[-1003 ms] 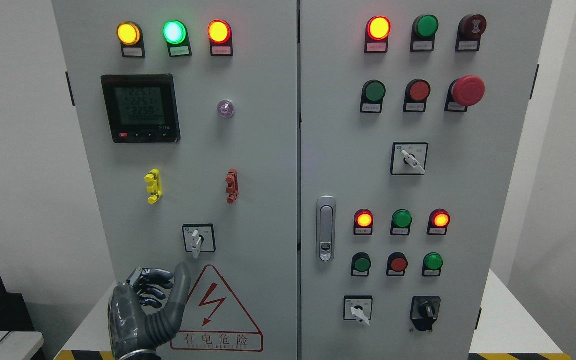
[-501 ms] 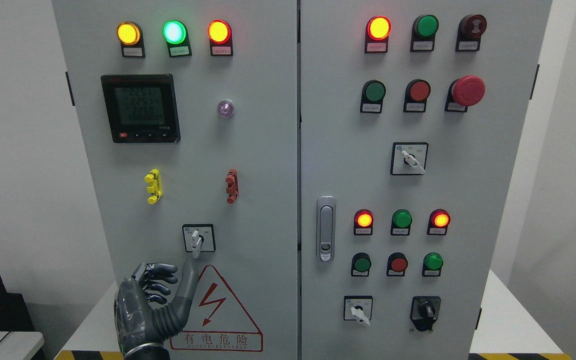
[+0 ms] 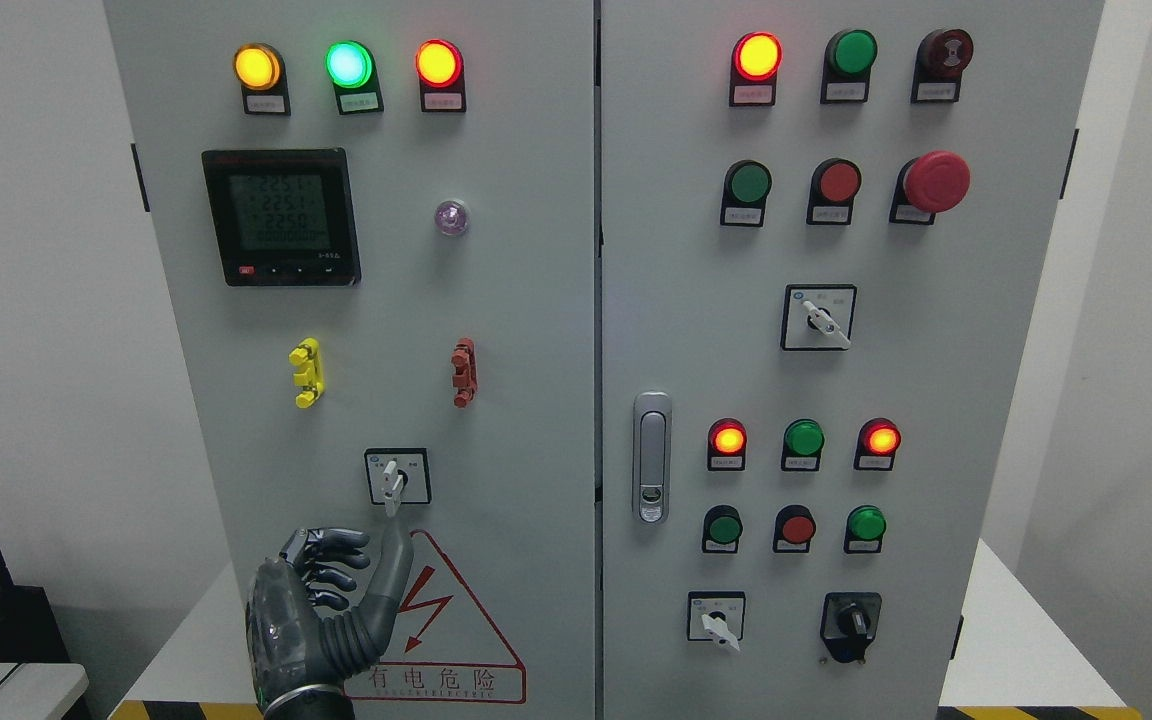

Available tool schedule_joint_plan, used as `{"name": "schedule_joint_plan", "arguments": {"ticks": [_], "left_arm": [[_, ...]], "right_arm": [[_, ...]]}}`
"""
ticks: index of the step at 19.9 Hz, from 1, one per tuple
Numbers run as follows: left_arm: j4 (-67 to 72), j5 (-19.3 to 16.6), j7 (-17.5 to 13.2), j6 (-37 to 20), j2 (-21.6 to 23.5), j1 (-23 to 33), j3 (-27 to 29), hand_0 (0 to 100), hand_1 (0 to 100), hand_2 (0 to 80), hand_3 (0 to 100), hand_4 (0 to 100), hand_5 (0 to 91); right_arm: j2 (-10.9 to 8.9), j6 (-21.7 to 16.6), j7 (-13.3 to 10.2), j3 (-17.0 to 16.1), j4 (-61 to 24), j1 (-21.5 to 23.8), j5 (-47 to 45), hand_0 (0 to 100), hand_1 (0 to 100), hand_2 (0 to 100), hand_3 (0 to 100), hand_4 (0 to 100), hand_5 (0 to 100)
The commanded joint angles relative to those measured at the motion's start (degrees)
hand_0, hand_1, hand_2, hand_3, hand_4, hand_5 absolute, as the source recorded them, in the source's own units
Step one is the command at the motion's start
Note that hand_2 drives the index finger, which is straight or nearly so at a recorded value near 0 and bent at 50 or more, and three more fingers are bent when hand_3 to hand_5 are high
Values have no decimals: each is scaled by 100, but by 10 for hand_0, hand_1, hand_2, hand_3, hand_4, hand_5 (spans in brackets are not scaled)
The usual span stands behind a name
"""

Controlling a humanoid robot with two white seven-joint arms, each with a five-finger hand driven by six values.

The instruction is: Turn on light switch 1

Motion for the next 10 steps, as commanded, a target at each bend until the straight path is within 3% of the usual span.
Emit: {"name": "schedule_joint_plan", "arguments": {"ticks": [1, 10], "left_arm": [[160, 127, -4, -23, -43, -58, -3, 118, 559, 501, 679, 736, 634], [178, 145, -4, -15, -69, -260, 6, 115, 561, 494, 676, 731, 627]], "right_arm": [[-3, 0, -5, 97, 0, 0, -141, 120, 389, 0, 0, 0, 0], [-3, 0, -5, 97, 0, 0, -141, 120, 389, 0, 0, 0, 0]]}}
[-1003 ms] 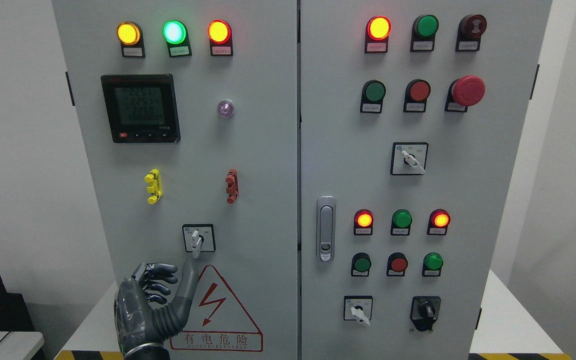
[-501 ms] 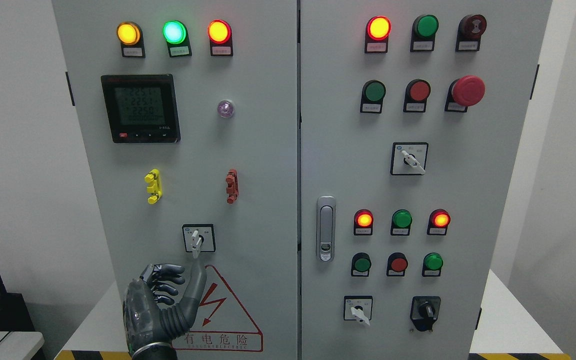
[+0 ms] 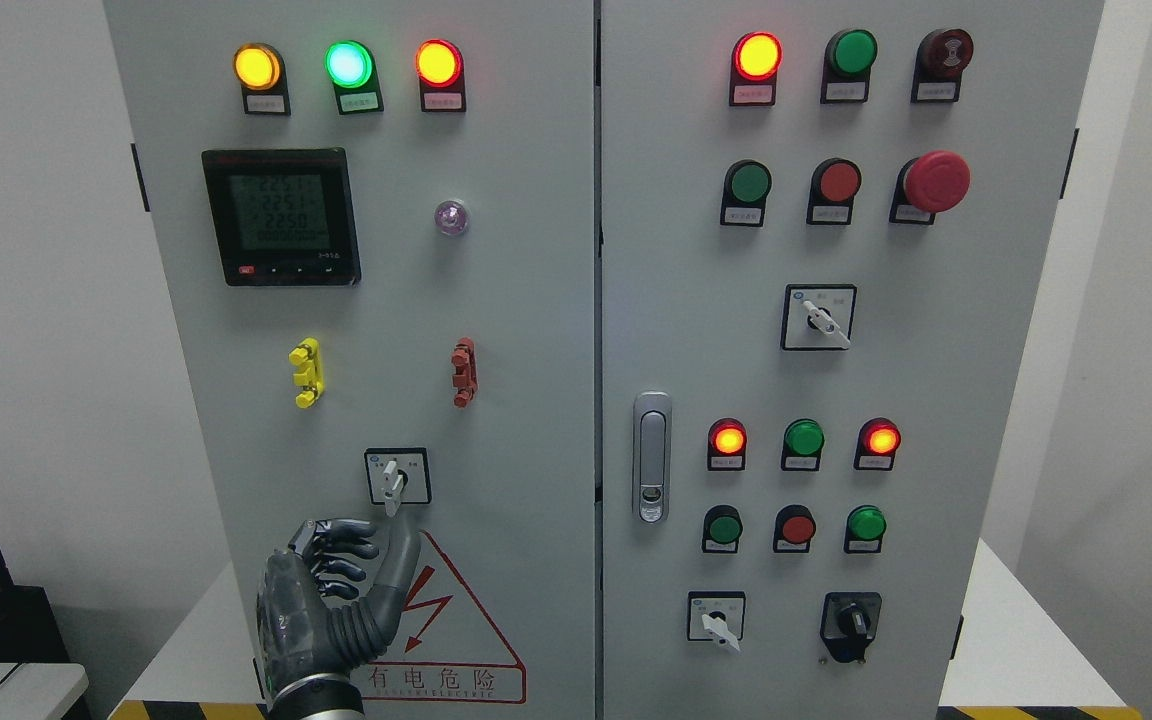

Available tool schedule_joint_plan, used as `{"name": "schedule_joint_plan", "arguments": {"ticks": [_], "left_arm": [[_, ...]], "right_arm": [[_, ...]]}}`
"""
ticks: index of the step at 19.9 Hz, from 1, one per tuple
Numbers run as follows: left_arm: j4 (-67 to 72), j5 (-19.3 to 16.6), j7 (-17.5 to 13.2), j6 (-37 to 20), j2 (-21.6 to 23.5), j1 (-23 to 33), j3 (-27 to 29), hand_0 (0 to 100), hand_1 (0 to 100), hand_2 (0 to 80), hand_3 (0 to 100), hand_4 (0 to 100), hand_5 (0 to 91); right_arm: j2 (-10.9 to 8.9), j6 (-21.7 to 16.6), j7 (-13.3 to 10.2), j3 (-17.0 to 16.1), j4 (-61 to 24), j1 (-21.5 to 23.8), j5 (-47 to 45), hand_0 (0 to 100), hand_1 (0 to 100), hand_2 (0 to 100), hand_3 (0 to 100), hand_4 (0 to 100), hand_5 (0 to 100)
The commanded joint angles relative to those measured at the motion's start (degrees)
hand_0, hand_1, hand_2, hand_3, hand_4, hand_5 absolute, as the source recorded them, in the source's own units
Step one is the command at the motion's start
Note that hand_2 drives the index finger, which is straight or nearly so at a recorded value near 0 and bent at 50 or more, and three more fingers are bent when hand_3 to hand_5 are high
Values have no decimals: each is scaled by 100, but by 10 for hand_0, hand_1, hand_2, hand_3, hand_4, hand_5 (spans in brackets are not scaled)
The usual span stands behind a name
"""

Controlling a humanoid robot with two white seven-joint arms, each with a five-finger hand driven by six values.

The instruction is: Turn on light switch 1

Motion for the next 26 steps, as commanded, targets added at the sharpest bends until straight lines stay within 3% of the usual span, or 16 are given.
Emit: {"name": "schedule_joint_plan", "arguments": {"ticks": [1, 26], "left_arm": [[77, 20, -27, -5, -34, -85, 14, 114, 562, 494, 675, 732, 626], [209, 117, 52, 259, -60, -348, 49, 122, 561, 518, 679, 743, 628]], "right_arm": [[-3, 0, -5, 97, 0, 0, -141, 120, 389, 0, 0, 0, 0], [-3, 0, -5, 97, 0, 0, -141, 120, 389, 0, 0, 0, 0]]}}
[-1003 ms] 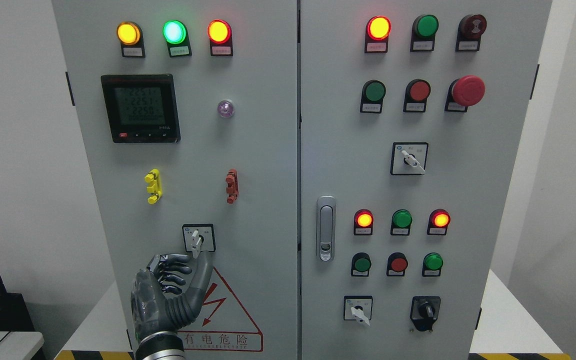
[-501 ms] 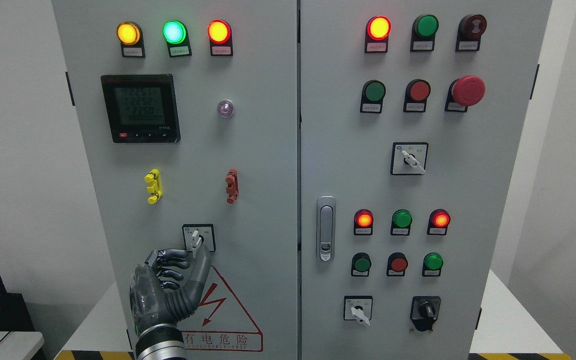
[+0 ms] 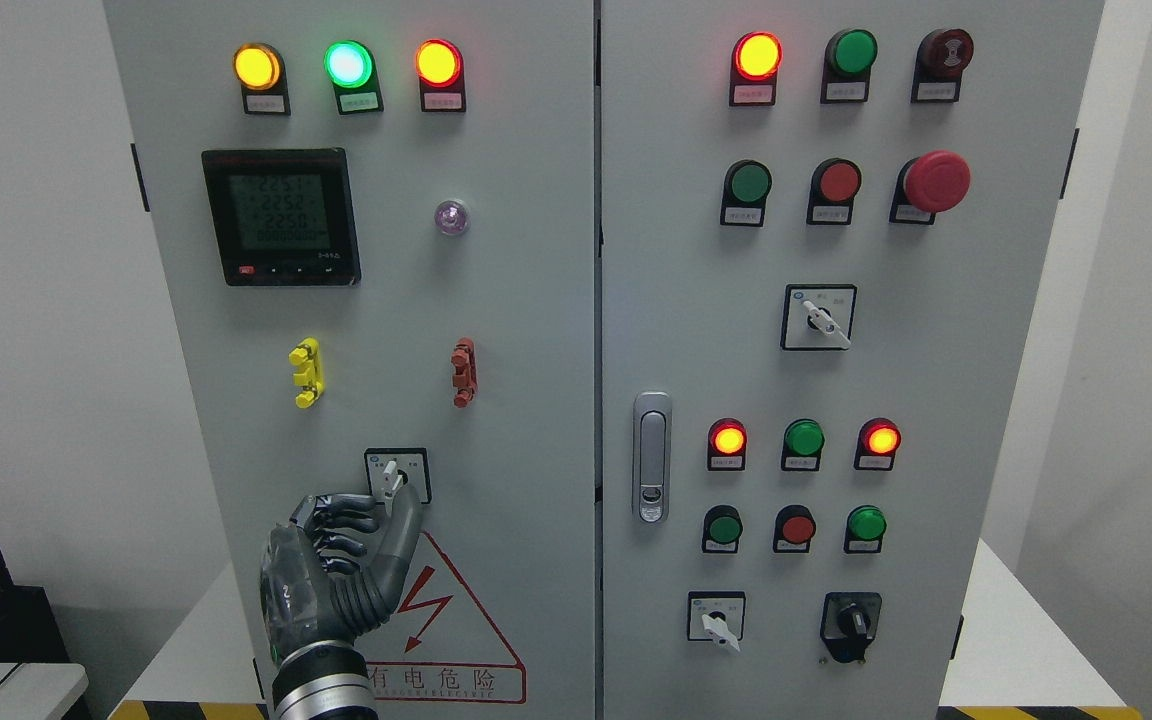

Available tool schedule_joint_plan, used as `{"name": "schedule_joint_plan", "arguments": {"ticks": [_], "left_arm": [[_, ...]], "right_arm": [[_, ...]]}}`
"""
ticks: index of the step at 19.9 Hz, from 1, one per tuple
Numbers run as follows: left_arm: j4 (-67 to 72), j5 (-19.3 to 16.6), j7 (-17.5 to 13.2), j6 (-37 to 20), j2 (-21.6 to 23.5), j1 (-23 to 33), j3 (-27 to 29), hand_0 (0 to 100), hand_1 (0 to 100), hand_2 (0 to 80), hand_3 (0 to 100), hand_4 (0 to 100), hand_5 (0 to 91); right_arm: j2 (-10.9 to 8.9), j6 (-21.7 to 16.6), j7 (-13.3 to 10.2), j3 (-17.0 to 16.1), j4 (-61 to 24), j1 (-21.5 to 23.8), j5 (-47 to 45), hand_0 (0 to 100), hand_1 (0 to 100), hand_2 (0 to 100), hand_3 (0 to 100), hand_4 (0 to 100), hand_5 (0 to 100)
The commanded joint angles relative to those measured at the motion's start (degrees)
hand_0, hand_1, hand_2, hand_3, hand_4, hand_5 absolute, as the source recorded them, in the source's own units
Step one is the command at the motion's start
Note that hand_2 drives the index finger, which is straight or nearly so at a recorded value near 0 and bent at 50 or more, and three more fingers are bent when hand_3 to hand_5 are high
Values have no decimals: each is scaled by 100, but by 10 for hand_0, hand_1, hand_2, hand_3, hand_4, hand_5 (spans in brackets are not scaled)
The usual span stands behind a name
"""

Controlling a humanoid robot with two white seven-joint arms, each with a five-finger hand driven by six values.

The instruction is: Turn on light switch 1

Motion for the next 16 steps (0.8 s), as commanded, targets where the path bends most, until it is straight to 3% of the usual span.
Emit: {"name": "schedule_joint_plan", "arguments": {"ticks": [1, 16], "left_arm": [[22, 89, -8, 55, -11, -15, 8, 127, 558, 520, 679, 745, 629], [30, 150, -8, 187, -11, -173, 8, 154, 547, 524, 684, 749, 631]], "right_arm": [[-4, 0, -5, 97, 0, 0, -141, 120, 389, 0, 0, 0, 0], [5, 0, -5, 97, 0, 0, -141, 120, 389, 0, 0, 0, 0]]}}
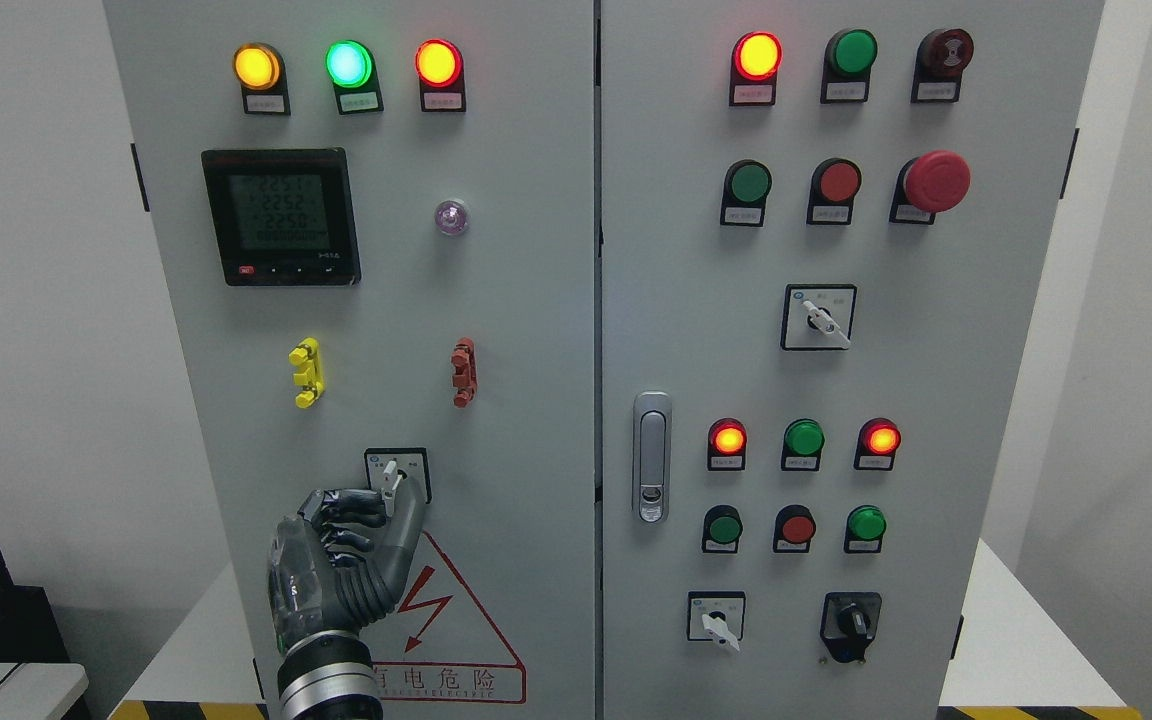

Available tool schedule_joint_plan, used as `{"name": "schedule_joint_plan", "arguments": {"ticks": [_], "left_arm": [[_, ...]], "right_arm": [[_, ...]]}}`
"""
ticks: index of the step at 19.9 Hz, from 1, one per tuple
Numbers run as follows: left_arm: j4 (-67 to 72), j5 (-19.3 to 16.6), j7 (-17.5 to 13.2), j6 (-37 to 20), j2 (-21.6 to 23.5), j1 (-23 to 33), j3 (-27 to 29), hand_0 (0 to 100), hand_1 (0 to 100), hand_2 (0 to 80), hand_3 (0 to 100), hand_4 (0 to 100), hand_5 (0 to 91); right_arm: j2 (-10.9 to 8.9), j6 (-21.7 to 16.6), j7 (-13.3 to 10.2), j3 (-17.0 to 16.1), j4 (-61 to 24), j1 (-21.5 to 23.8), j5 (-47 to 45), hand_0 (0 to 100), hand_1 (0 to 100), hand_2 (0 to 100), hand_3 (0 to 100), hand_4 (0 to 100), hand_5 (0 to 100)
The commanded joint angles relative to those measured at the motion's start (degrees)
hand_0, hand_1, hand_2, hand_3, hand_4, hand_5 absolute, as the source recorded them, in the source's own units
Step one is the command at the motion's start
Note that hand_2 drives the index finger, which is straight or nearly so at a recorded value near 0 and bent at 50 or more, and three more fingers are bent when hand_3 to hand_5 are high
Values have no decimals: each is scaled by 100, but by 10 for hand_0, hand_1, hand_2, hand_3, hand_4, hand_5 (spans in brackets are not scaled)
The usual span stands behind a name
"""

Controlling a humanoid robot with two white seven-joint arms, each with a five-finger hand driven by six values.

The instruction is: Turn on light switch 1

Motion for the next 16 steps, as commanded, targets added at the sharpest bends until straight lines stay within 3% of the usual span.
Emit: {"name": "schedule_joint_plan", "arguments": {"ticks": [1, 16], "left_arm": [[12, 12, -3, 47, -3, -36, 2, 156, 546, 527, 688, 749, 631], [12, 56, -3, 214, -3, -89, -7, 174, 521, 549, 701, 757, 638]], "right_arm": [[-3, 0, -5, 97, 0, 0, -141, 120, 389, 0, 0, 0, 0], [-3, 0, -5, 97, 0, 0, -141, 120, 389, 0, 0, 0, 0]]}}
